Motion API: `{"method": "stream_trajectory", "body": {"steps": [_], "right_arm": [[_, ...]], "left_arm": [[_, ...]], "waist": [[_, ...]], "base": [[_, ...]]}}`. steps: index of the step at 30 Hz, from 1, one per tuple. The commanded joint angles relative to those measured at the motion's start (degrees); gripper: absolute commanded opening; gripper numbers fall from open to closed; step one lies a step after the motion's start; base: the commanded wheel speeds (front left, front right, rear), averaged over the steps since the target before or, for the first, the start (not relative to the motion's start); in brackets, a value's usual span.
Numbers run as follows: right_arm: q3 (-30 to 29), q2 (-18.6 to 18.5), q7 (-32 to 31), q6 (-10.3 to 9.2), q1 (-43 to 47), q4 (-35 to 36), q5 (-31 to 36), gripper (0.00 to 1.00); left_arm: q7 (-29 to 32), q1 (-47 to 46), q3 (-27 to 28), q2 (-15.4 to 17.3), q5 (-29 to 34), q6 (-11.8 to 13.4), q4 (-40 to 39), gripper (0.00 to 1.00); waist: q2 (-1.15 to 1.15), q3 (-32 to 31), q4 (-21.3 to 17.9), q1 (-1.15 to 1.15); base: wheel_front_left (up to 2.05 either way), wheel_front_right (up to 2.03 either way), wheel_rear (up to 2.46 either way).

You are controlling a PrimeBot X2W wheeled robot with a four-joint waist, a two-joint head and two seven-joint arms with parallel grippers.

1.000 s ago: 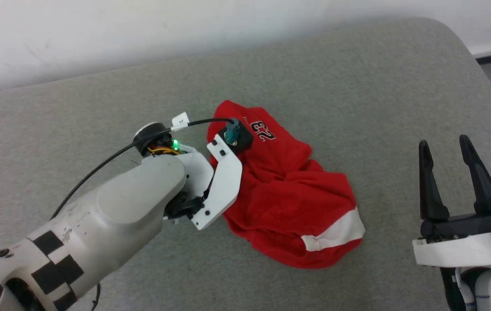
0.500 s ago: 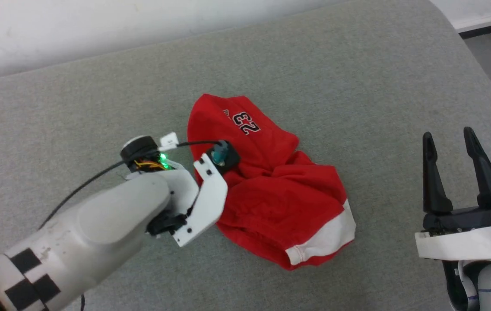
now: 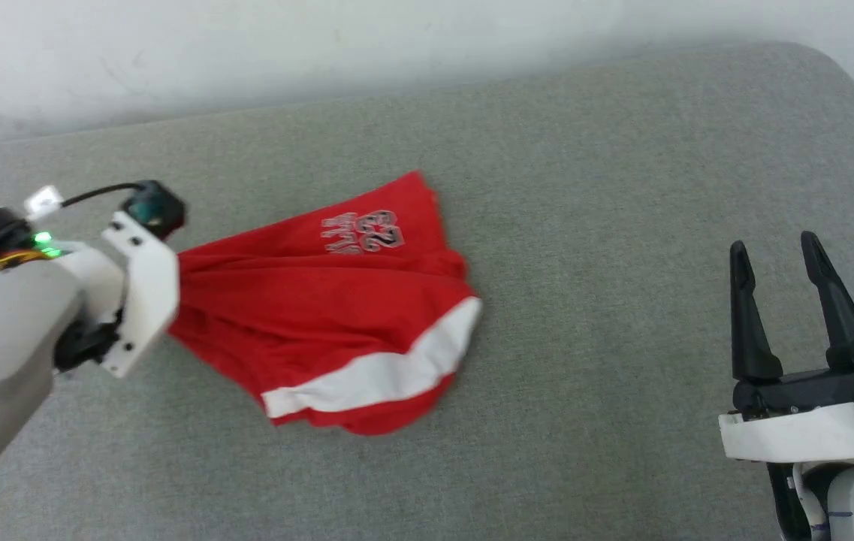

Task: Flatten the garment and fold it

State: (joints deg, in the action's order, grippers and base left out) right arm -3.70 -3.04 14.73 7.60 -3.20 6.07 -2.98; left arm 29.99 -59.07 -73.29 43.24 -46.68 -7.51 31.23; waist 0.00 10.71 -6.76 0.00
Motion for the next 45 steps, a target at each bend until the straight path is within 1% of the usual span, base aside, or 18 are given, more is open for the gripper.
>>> {"method": "stream_trajectory", "body": {"steps": [1,4,7,8,9,14,17,21,23,28,32,35,39,42,45], "right_arm": [[0.1,0.2,0.3,-0.11,0.3,0.1,0.4,1.00],[0.2,0.2,0.3,-0.11,0.3,0.1,0.4,1.00],[-0.2,0.2,0.3,-0.11,0.6,0.1,0.6,1.00],[-0.4,0.2,0.3,-0.11,0.7,0.1,0.7,1.00],[-0.6,0.2,0.3,-0.11,0.9,0.1,0.8,1.00],[-1.5,0.2,0.3,-0.11,1.8,-0.1,1.6,1.00],[-1.5,0.2,0.3,-0.11,2.4,-0.2,1.8,1.00],[-1.5,0.2,0.3,-0.11,3.0,-0.3,1.8,1.00],[-1.4,0.2,0.3,-0.11,3.3,-0.3,1.8,1.00],[-1.3,0.2,0.3,-0.11,4.0,0.0,1.7,1.00],[-1.0,0.2,0.3,-0.11,3.8,0.1,1.7,1.00],[-0.9,0.2,0.3,-0.11,3.1,0.2,1.6,1.00],[-0.5,0.2,0.3,-0.11,2.0,0.1,1.5,1.00],[-0.3,0.2,0.3,-0.11,1.4,0.0,1.4,1.00],[-0.4,0.2,0.3,-0.11,0.8,0.0,1.2,1.00]], "left_arm": [[-0.9,1.1,0.0,0.4,-0.1,0.2,3.5,0.00],[-2.5,3.2,0.3,-0.2,-1.1,1.1,8.6,0.00],[-4.5,4.9,1.0,-1.7,-2.4,1.8,12.4,0.00],[-5.8,5.0,1.3,-2.3,-2.4,2.1,13.3,0.36],[-7.3,5.0,1.6,-3.0,-2.5,2.2,14.1,1.00],[-12.9,3.0,2.2,-6.1,-1.7,1.6,15.7,1.00],[-15.6,0.8,2.9,-7.0,-1.8,1.0,14.8,1.00],[-16.2,-1.0,3.3,-7.7,-2.8,0.5,11.9,1.00],[-14.8,-1.6,3.3,-7.7,-4.2,0.3,9.0,1.00],[-8.7,-1.8,1.8,-6.2,-6.3,0.1,-0.4,1.00],[-2.8,-0.4,0.7,-4.7,-8.2,0.0,-8.8,1.00],[1.3,1.1,0.2,-3.9,-9.7,0.0,-13.4,1.00],[5.8,3.2,0.0,-3.6,-9.9,0.0,-16.1,1.00],[8.8,5.6,0.0,-3.9,-8.7,0.0,-17.0,1.00],[10.7,7.8,0.0,-4.5,-7.8,0.0,-16.7,1.00]], "waist": [[0.00,-0.3,0.8,0.00],[0.00,0.2,0.9,0.00],[0.00,0.3,1.5,0.00],[0.00,0.2,1.9,0.00],[0.00,0.1,2.3,0.00],[0.00,-1.8,5.6,0.00],[0.00,-3.3,7.4,0.00],[0.00,-4.7,8.9,0.00],[0.00,-5.4,9.5,0.00],[0.00,-5.9,10.1,0.00],[0.00,-4.9,9.6,0.00],[0.00,-3.8,8.8,0.00],[0.00,-2.2,7.1,0.00],[0.00,-1.1,5.7,0.00],[0.00,-0.1,4.7,0.00]], "base": [[0.00,0.00,0.00],[0.00,0.00,0.00],[0.00,0.00,0.00],[0.00,0.00,0.00],[0.00,0.00,0.00],[0.00,0.00,0.00],[0.00,0.00,0.00],[0.00,0.00,0.00],[0.00,0.00,0.00],[0.00,0.00,0.00],[0.00,0.00,0.00],[0.00,0.00,0.00],[0.00,0.00,0.00],[0.00,0.00,0.00],[0.00,0.00,0.00]]}}
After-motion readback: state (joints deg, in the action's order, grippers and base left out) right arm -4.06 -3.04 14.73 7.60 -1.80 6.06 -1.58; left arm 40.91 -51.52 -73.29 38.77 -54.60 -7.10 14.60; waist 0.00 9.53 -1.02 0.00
